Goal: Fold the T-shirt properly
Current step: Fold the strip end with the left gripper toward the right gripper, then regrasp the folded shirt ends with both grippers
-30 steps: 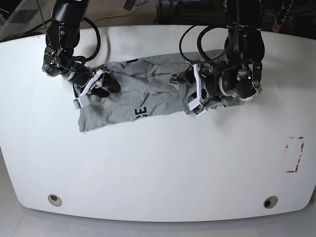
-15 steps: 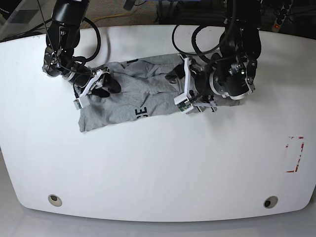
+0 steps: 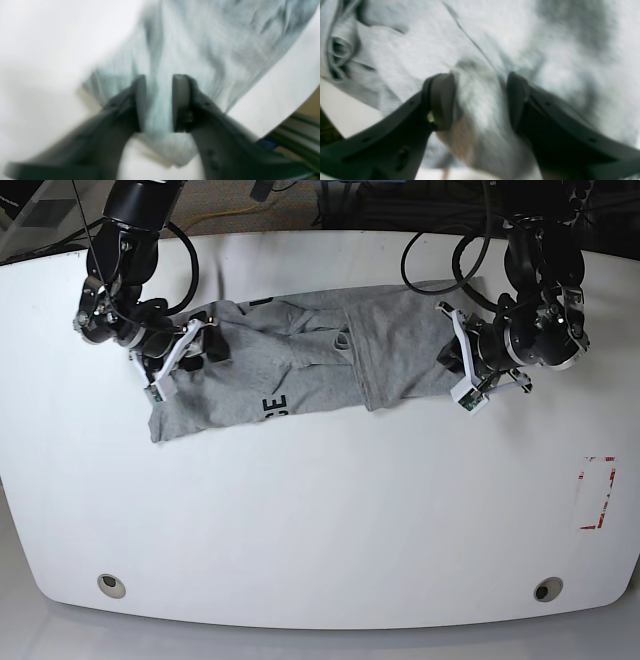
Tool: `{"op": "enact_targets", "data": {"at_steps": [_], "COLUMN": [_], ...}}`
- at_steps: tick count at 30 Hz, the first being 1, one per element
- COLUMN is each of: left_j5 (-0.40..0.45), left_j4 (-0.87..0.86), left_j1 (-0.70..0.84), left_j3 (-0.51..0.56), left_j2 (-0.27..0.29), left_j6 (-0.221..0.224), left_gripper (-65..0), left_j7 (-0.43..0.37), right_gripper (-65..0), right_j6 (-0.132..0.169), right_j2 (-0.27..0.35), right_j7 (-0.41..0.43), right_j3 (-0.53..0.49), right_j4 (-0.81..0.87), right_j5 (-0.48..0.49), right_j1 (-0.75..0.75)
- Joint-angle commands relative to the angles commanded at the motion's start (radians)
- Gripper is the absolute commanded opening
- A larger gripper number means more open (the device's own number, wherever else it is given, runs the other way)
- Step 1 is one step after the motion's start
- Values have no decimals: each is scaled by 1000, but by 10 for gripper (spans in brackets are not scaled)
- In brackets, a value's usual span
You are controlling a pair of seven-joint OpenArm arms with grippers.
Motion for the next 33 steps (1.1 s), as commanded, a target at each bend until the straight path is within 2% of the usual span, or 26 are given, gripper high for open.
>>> {"op": "enact_targets", "data": {"at_steps": [2, 5, 7, 8, 11, 16, 21, 24, 30, 33], "left_j5": [0, 5, 6, 6, 6, 0, 5, 5, 6, 8], "left_j4": [-18, -25, -34, -43, -78, -78, -124, -169, -249, -292], "left_j1": [17, 44, 72, 77, 74, 68, 37, 25, -17, -31], "left_j3": [-2, -2, -2, 2, 3, 5, 6, 6, 6, 6], "left_j2": [-15, -18, -18, -18, -15, -11, -11, -11, -18, -18], "left_j6": [0, 0, 0, 0, 0, 0, 0, 0, 0, 3], "left_gripper": [-650, -650, -647, -647, -647, -646, -646, -646, -646, -646], "left_j7": [-2, -44, -110, -127, -132, -133, -135, -137, -141, -190], "right_gripper": [-304, -200, -125, -111, -117, -117, -117, -117, -117, -119], "right_j6": [0, 0, 0, 0, 0, 0, 0, 0, 0, 0], "right_j2": [5, 23, 51, 58, 95, 169, 193, 184, 117, 92], "right_j7": [-43, -91, -107, -107, -104, -57, -15, -8, -6, -6], "right_j3": [60, 137, 180, 186, 198, 250, 249, 249, 241, 190], "right_j4": [-3, -3, -5, -6, -74, -316, -422, -439, -434, -428], "right_j5": [0, -6, -3, -6, -6, -3, -3, -3, -3, -3], "right_j1": [38, 91, 118, 130, 178, 244, 252, 245, 198, 190]}}
